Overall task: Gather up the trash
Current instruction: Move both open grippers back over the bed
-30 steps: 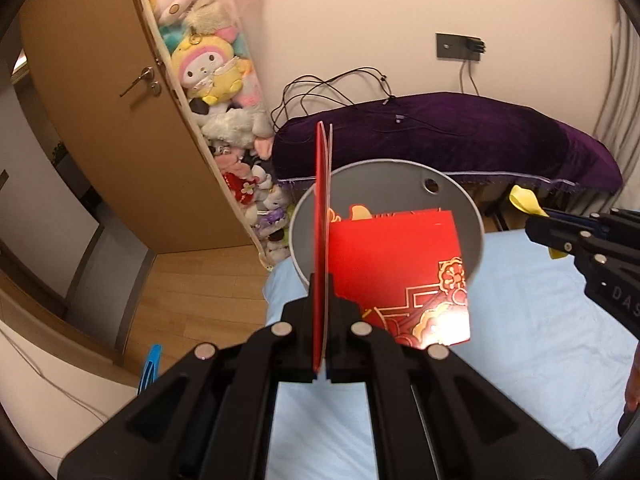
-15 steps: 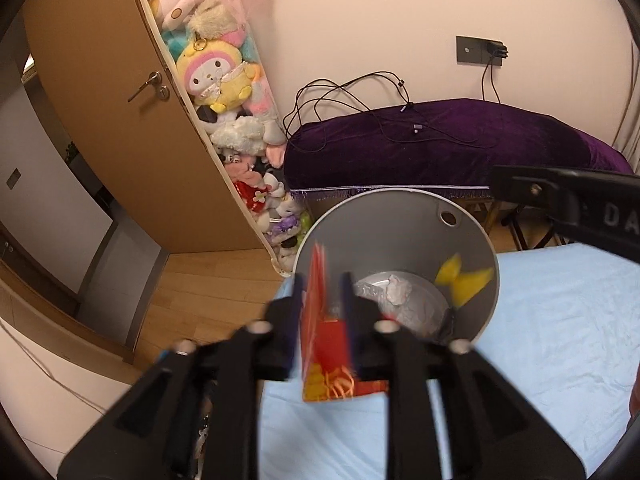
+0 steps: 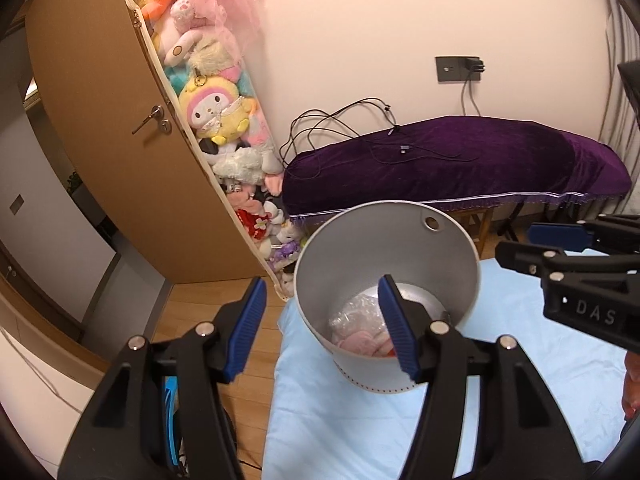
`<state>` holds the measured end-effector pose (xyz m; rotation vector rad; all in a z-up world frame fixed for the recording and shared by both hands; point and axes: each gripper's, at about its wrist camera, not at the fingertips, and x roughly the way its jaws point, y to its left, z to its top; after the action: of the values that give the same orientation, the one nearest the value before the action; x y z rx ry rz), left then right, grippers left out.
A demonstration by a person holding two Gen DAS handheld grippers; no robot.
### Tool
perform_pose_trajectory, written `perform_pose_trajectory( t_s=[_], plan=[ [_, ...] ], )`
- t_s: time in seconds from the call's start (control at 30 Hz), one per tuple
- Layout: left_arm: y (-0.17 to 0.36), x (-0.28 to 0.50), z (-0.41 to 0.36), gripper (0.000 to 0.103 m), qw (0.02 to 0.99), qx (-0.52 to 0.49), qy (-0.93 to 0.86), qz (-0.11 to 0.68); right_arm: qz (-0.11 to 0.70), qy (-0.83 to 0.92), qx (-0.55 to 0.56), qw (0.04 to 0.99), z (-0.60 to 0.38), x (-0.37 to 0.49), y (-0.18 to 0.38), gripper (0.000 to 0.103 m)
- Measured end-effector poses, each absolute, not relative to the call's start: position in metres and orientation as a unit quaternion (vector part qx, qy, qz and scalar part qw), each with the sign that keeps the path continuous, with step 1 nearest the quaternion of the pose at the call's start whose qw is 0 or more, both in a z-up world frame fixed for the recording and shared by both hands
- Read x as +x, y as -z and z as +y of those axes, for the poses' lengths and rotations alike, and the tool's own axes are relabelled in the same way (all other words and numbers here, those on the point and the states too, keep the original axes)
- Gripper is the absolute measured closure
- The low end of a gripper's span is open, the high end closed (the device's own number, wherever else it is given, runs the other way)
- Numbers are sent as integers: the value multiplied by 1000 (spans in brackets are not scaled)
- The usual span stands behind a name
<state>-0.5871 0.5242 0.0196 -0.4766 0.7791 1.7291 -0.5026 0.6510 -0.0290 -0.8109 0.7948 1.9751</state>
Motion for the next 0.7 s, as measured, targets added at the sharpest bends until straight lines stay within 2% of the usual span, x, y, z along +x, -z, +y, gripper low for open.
perform_pose_trajectory(
  t_s=[0.23,0.43,0.47,0.5,0.57,0.7],
  plan=[
    [-10,-561,503,42,584,-190,-714,336,310,-799,-304,415,613,-477,28,63],
    [1,-512,476,32,617,-155,-692,340,299,-795,-281,446,557,-425,30,63],
    [4,-500,471,31,625,-152,-685,341,300,-792,-276,455,548,-414,31,61],
    [6,-492,467,30,632,-150,-679,342,301,-786,-271,467,536,-399,33,53],
    [13,-466,458,30,651,-143,-660,347,302,-771,-260,498,515,-371,35,45],
    [29,-407,437,30,686,-116,-622,359,301,-730,-245,562,467,-303,44,45]
  ],
)
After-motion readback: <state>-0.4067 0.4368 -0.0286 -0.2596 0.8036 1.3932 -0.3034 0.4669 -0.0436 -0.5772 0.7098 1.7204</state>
